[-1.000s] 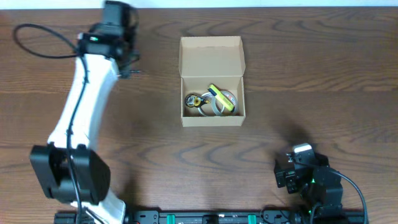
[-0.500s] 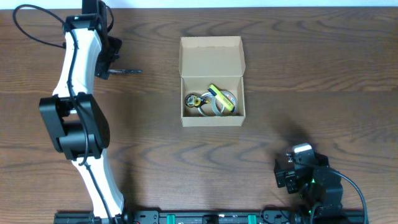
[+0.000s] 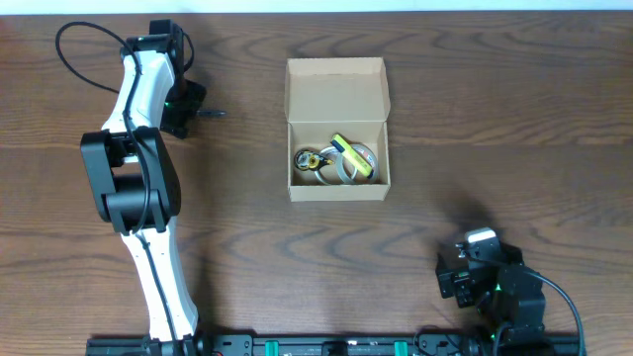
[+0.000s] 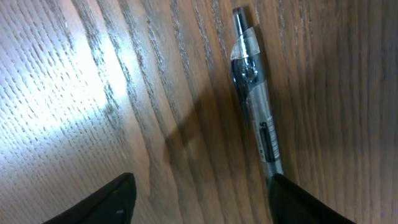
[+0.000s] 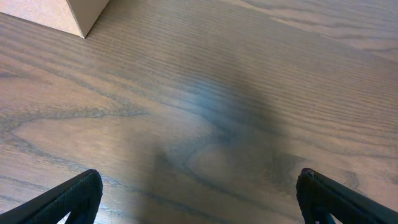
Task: Pack container
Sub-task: 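Move the left gripper to the clear pen and grasp it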
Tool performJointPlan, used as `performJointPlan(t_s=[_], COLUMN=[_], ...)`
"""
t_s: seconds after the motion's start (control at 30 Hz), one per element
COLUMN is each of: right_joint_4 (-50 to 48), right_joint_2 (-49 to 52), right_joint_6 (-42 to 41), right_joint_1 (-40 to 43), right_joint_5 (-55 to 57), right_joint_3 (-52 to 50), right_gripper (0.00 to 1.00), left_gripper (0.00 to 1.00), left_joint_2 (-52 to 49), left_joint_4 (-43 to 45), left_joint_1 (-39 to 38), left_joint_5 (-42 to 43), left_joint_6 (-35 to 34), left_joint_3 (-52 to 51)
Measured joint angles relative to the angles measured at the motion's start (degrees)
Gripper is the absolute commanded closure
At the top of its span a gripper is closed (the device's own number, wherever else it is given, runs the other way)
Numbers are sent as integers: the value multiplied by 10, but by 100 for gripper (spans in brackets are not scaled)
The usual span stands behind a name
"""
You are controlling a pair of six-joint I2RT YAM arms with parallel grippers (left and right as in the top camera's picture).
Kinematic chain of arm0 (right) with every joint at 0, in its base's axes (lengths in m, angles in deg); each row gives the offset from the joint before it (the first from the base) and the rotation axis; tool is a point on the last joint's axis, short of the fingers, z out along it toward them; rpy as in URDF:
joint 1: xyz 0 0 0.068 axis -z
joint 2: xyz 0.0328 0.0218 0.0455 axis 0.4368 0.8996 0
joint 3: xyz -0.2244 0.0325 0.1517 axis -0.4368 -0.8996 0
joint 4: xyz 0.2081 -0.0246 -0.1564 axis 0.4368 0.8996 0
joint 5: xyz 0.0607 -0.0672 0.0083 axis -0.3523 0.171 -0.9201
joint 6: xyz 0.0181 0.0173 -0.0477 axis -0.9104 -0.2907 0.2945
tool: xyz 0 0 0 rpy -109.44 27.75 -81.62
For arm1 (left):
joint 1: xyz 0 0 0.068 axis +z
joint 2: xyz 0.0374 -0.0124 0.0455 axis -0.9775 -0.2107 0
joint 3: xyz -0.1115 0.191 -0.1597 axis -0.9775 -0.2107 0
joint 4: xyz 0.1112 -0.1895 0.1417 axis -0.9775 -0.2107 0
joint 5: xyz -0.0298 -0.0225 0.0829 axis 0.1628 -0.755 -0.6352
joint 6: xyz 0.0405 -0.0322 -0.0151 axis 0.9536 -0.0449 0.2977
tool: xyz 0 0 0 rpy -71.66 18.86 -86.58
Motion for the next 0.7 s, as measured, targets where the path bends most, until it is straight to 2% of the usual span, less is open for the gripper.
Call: performJointPlan(t_s=[0.4, 0.43, 0.5, 0.7], right_joint_4=[0, 0, 0, 0], right_joint_2=[0, 0, 0, 0], right_joint_6=[0, 0, 0, 0], right_joint_1=[0, 0, 0, 0], right_joint_5=[0, 0, 0, 0], right_joint_3=[0, 0, 0, 0], right_gripper=[1, 1, 1, 1], left_gripper=[33, 35, 46, 59], left_joint_2=[-29, -29, -29, -29], left_joint_4=[69, 78, 85, 79], left_joint_1=[0, 0, 0, 0], left_joint_5=[21, 21, 21, 23], left_joint_6=[-17, -19, -28, -42], left_joint_3=[0, 1, 1, 1])
